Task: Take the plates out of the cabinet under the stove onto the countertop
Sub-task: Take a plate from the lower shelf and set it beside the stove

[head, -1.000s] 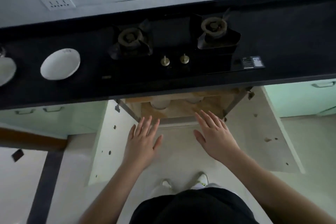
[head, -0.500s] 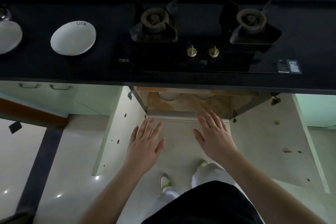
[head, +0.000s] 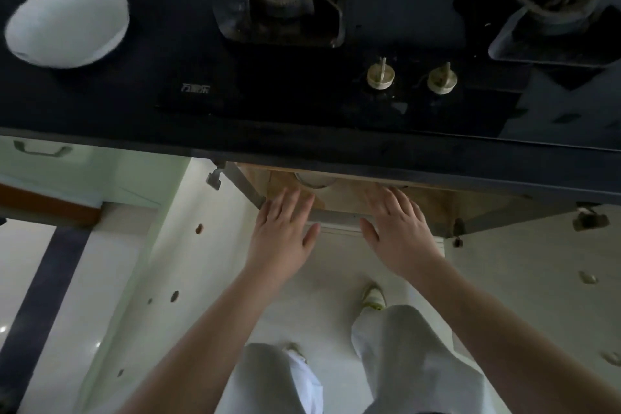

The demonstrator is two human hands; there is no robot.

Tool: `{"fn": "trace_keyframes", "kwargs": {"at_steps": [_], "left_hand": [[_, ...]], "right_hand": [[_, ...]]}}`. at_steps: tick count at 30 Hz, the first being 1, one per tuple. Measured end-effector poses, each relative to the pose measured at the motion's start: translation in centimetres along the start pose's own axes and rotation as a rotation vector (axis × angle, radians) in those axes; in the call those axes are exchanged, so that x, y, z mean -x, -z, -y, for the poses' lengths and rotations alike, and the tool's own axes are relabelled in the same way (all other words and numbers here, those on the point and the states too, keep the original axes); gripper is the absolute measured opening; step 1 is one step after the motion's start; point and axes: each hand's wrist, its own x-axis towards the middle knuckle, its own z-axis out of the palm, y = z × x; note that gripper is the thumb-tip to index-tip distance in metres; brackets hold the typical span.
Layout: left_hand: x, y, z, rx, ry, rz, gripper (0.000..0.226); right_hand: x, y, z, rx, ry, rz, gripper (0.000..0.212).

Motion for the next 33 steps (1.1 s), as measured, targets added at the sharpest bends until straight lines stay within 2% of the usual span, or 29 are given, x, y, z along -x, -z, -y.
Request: {"fn": "trace_keyframes", "kwargs": {"at_steps": [7, 15, 20, 24, 29, 33], "left_hand": [[-8.8, -8.7, 2.0, 0.025, 0.002, -0.052, 0.067], [-16.1, -16.6, 5.4, -0.057, -0.018, -0.264, 0.067], [-18.3, -18.7, 6.6, -0.079, -0.12, -0.539, 0.049], [-19.0, -19.5, 7.1, -0.089, -0.173, -0.725, 0.045], [-19.3, -20.7, 7.5, -0.154, -0.187, -0.817, 0.049], [-19.4, -21.0, 7.5, -0.158, -0.195, -0.83, 0.05]], "right_hand": [[-8.1, -7.9, -3.8, 0.081, -0.003, 0.016, 0.06], [-14.2, -14.4, -5.0, 0.168, 0.016, -0.089, 0.061], [-15.1, -16.5, -5.7, 0.267, 0.054, -0.274, 0.055], [-15.4, -17.8, -6.7, 0.283, 0.104, -0.394, 0.054], [-16.0, -19.5, -8.0, 0.334, 0.133, -0.493, 0.054], [-16.2, -20.5, -8.4, 0.346, 0.132, -0.522, 0.055]]}}
